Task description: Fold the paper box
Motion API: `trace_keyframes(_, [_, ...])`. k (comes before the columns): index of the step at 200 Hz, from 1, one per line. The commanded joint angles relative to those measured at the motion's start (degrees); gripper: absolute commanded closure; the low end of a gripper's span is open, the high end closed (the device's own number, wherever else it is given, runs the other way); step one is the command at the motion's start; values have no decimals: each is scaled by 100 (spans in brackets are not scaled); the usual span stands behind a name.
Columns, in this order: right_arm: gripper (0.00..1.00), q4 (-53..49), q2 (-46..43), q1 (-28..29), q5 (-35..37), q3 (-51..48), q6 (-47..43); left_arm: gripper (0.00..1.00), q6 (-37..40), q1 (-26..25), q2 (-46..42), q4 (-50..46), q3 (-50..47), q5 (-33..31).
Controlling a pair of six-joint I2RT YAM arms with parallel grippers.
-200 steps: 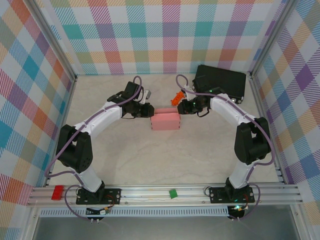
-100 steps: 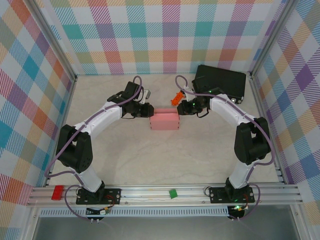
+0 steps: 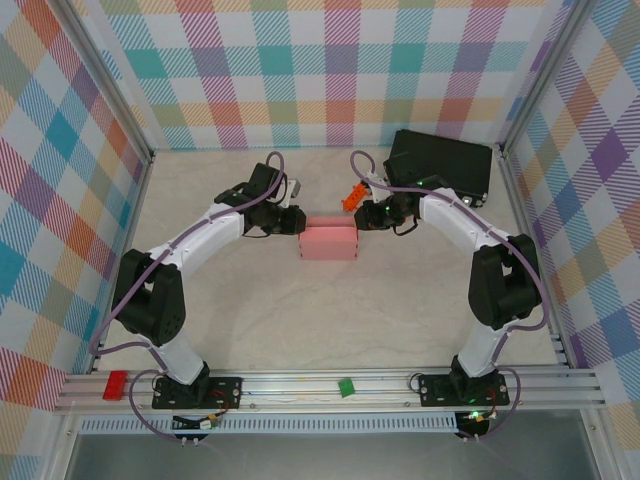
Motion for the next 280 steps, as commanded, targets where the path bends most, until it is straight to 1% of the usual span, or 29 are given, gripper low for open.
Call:
trace_keyframes(1, [82, 76, 107, 68, -129, -14, 82, 78, 83, 47, -235, -169, -60, -114])
trace_keyframes(29, [82, 77, 130, 70, -110, -11, 91, 78, 125, 47, -252, -208, -90, -194])
trace_keyframes(91, [84, 110, 153, 102, -138, -24, 161, 82, 50, 47, -295, -100, -254, -69])
trace_keyframes(133, [85, 114, 153, 107, -134, -28, 178, 82, 22, 47, -322, -59, -317, -90])
trace_keyframes(172, [87, 136, 182, 119, -131, -41, 196, 85, 14, 47, -315, -58, -325, -91])
trace_keyframes(280, [87, 111, 233, 164, -246, 95, 258, 85, -16, 47, -290, -32, -332, -65])
